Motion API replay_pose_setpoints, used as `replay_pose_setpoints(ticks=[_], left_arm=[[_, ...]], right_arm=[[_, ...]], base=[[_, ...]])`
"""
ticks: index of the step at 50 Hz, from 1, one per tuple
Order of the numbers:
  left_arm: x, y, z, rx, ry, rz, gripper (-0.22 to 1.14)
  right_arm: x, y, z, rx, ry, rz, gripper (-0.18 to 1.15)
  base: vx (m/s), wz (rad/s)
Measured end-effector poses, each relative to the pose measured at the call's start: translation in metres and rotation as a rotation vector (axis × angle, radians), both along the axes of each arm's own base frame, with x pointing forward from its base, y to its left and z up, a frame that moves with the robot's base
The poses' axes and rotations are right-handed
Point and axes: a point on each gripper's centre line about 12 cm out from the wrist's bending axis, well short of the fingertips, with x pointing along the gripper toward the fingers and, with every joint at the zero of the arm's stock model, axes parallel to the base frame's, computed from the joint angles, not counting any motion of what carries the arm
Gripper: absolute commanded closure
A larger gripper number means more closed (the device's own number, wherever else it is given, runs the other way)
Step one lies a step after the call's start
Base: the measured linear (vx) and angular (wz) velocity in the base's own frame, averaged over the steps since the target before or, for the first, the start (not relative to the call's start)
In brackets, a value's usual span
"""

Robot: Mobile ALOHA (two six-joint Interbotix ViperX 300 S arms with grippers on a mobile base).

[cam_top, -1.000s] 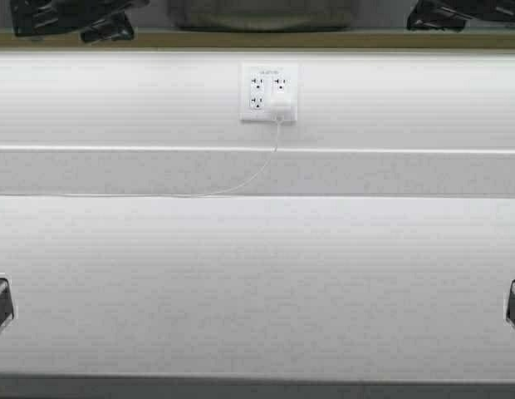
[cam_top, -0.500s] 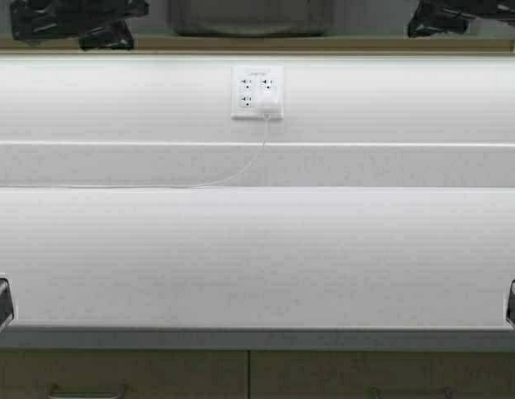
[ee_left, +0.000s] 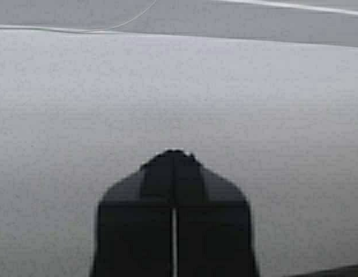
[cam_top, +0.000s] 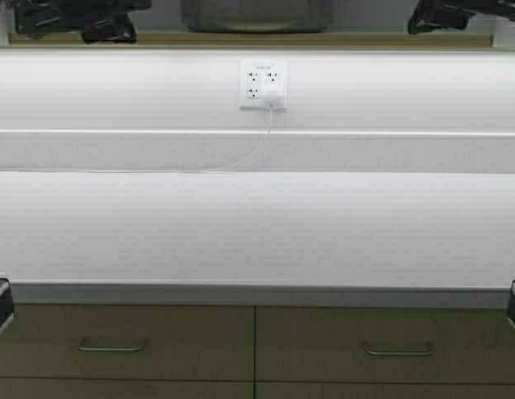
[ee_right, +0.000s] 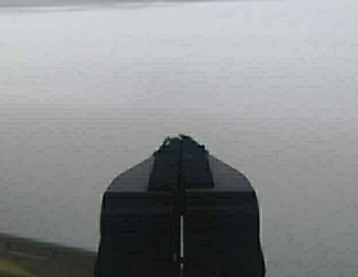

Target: Open the cabinet, put the pot inside, then close it

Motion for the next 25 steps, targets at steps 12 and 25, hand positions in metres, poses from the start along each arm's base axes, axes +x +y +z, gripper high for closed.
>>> replay_pose_setpoints(ticks=[12,25], left_arm=[[0.003,0.011,0.004,0.036,-0.014,0.025,0.88],[0.022,0.059,0.012,0.082,0.054,0.171,0.88]], right_arm=[[0.002,0.0,0.003,-0.008,0.004,0.0,0.89],[0.008,0.0,0.02,-0.055,-0.017,0.008,0.89]], base=[[-0.23,-0.1],[-0.3,-0.07]])
